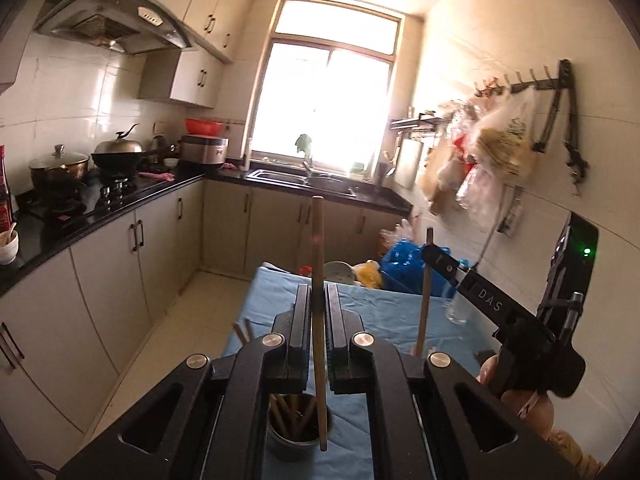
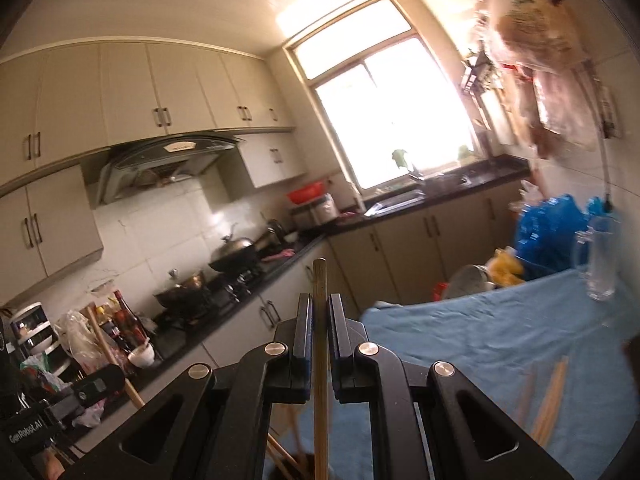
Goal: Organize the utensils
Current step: 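Lift both chopsticks over the black cup and open both grippers to drop them in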
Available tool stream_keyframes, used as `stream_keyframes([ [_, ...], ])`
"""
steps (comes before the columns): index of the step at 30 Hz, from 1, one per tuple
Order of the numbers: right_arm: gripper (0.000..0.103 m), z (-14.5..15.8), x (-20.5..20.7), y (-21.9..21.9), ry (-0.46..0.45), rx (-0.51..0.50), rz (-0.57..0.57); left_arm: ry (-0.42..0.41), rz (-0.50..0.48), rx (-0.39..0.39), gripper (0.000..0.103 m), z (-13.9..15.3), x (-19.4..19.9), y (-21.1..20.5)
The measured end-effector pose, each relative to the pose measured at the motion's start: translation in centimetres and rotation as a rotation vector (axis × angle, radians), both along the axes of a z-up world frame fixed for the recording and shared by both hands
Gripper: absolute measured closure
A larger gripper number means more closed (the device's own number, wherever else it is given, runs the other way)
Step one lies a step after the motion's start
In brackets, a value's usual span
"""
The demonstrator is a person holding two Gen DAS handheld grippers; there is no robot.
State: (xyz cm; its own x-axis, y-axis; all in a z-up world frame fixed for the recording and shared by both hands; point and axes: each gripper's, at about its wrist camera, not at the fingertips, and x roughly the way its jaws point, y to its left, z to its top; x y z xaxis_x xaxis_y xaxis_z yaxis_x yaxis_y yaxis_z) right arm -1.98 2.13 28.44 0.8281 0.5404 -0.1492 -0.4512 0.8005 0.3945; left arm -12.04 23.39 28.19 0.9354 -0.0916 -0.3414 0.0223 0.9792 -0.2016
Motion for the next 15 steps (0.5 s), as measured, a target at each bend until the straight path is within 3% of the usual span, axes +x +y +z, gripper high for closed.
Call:
stream_keyframes([
  [6,0.096,-1.5,2.6,5.6,-0.046,-0.013,-0.006,0.067,0.028,-0.043,0.097,-2.7,4.2,2.4],
  [15,0.095,-6.5,5.9,7.8,0.026,-0.082,-0.034,0.155,0.035,-0.098,0.097,-7.3,8.5,3.7],
])
